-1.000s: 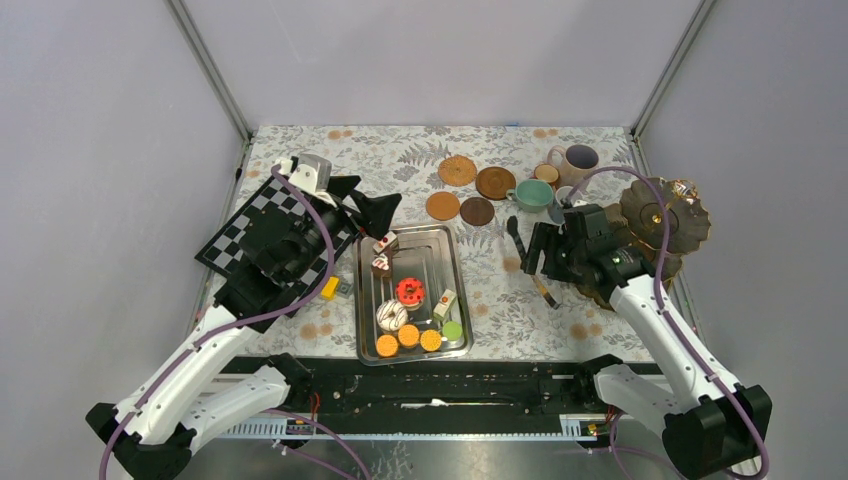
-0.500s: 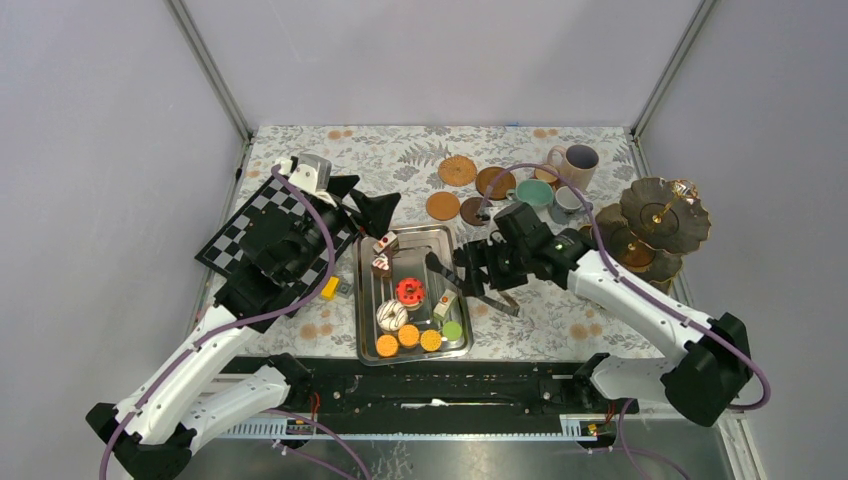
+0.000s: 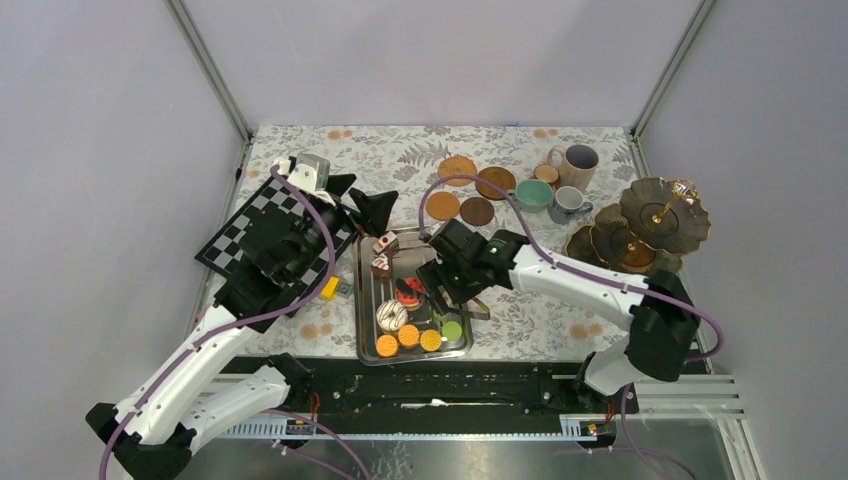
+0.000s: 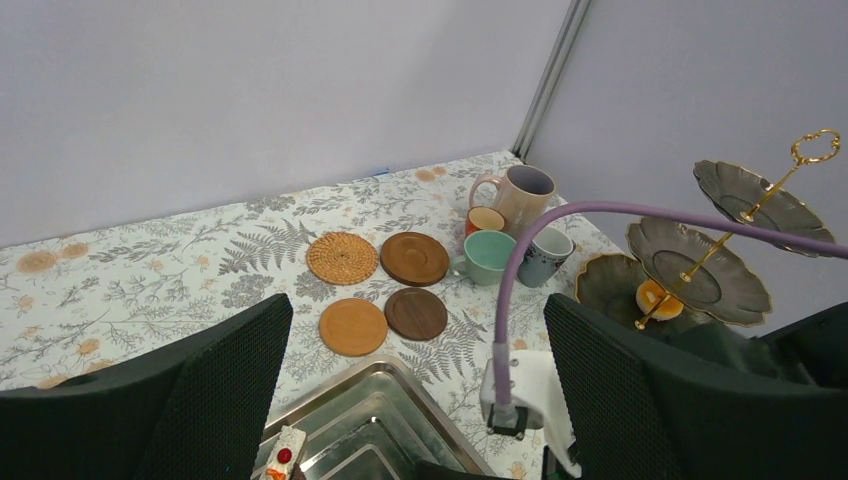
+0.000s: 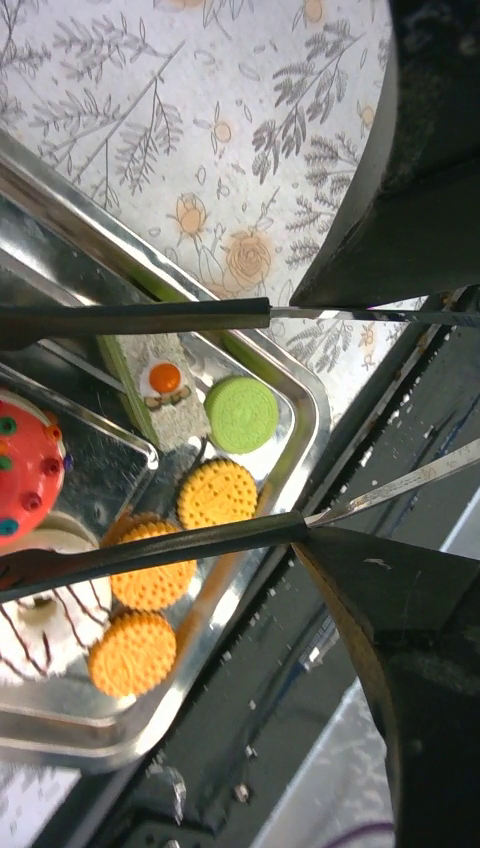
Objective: Serve the afternoon tea
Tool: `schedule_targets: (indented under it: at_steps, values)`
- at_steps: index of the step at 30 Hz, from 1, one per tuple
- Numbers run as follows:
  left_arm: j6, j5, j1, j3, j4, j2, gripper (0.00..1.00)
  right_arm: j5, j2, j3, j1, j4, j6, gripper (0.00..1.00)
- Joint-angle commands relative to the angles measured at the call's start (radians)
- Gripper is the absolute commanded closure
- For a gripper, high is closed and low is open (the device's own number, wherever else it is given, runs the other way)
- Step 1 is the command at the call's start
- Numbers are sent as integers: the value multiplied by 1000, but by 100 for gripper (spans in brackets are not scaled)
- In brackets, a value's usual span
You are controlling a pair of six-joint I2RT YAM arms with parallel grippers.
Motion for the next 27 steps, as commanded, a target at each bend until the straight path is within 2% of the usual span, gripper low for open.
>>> schedule_targets:
  at_steps: [1, 6, 14, 27]
  values:
    - [18, -28, -4, -10, 32, -11, 1, 171, 57, 80, 53, -52, -4, 18]
    - [19, -28, -3, -10, 32, -12, 1, 208, 119, 124, 111, -61, 19, 17]
    - [23, -32, -3, -10, 31, -15, 1, 214, 160, 190, 133, -69, 133, 16]
    - [26, -31, -3, -10, 31, -17, 1, 350, 332, 316, 253, -273, 294, 16]
